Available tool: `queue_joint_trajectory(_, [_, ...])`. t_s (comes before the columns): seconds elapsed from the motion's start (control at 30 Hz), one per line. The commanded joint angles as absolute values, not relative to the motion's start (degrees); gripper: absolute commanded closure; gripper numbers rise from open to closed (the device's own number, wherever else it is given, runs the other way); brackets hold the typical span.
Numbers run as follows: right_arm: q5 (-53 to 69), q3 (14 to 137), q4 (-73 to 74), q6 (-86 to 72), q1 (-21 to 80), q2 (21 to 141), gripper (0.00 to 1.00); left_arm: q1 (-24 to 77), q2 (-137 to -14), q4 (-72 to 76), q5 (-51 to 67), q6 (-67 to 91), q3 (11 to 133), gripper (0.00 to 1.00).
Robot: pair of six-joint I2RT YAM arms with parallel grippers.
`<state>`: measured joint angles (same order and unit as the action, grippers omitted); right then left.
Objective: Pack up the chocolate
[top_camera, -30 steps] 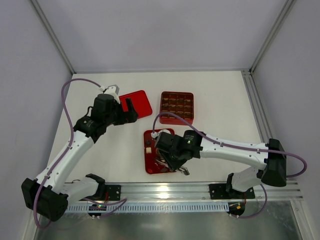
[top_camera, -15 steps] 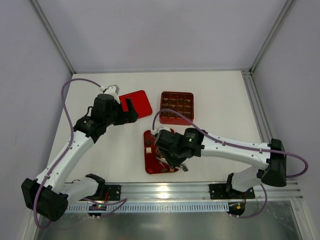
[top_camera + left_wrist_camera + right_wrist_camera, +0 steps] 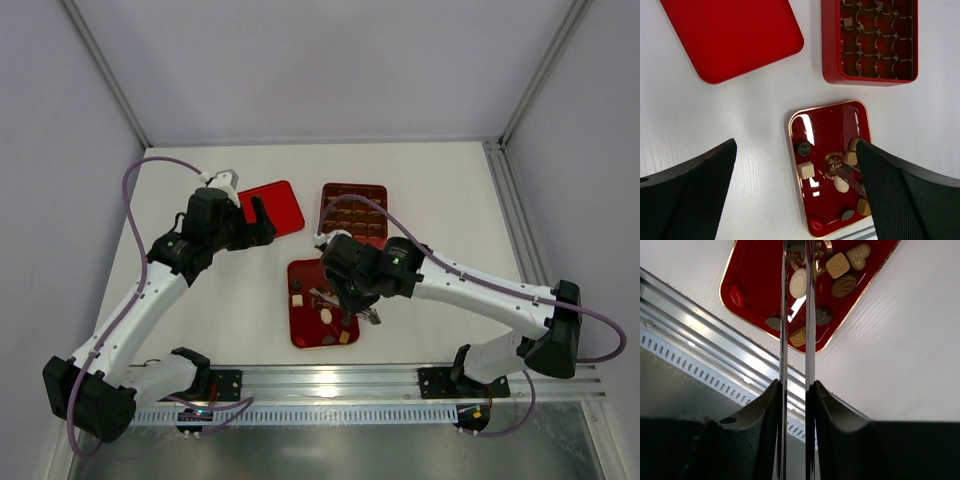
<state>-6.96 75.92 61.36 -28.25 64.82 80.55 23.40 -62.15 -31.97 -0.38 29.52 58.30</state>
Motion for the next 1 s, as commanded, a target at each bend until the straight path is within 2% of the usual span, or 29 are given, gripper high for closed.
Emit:
queue_joint_trajectory(0.0, [-8.09,79.63,60.56,-25.41,61.01,77.61,0.69,23.47,-61.96,-31.29,-1.05,28.92,58.45,0.00])
queue_joint_trajectory(0.43, [-4.76,87.00,53.98,-16.53,39.49,81.38,0.69,23.47,-62.05,-31.29,-0.88,28.83,58.54,0.00])
queue_joint_trajectory(0.7, [-3.69,93.42,51.68,-15.03,31.83,89.64,0.69,23.55,-61.96,-31.29,-0.97,28.83,58.62,0.00])
queue_joint_trajectory(0.97, [-4.39,93.08,49.22,-15.47,27.69,95.18,0.69,23.47,-61.70,-31.20,-1.06,28.83,58.53,0.00])
